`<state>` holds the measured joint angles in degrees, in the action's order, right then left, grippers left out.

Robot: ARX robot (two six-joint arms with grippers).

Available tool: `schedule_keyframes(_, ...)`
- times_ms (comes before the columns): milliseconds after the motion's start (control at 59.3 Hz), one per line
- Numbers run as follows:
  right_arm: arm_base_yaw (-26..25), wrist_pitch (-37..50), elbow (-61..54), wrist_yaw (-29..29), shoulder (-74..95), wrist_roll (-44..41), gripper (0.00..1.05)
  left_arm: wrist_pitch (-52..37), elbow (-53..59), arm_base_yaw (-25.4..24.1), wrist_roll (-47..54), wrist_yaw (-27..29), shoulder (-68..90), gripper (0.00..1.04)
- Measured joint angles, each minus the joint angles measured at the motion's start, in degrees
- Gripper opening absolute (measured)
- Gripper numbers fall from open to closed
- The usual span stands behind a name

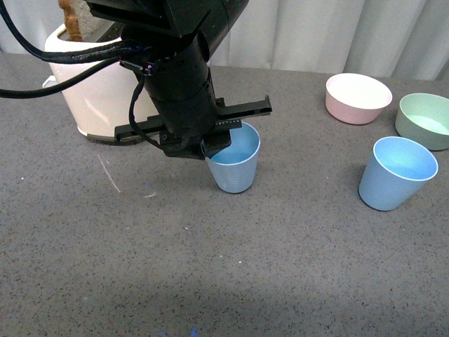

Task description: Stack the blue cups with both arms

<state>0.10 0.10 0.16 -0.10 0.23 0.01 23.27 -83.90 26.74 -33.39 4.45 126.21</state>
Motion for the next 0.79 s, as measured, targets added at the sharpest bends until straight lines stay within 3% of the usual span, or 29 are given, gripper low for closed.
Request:
schedule_keyframes(270,0.0,0.0,0.0,0.0,0.0,0.0,0.95,-1.3,0.2,0.0,-1.4,-2.1,-1.3,0.42)
schedule_keyframes(591,0.0,0.0,0.0,0.0,0.0,0.0,0.95,-5.9,4.0,-0.1,-0.6,0.8,-9.4,0.98)
schedule_keyframes(692,0.0,0.0,0.0,0.0,0.0,0.0,0.95,-33.9,17.9,-0.5,11.3,15.3,-11.7,0.82)
schedule_keyframes(793,0.0,0.0,0.0,0.1,0.0,0.0,0.95,-58.4,32.3,-2.6,22.1,17.4,-14.8,0.68)
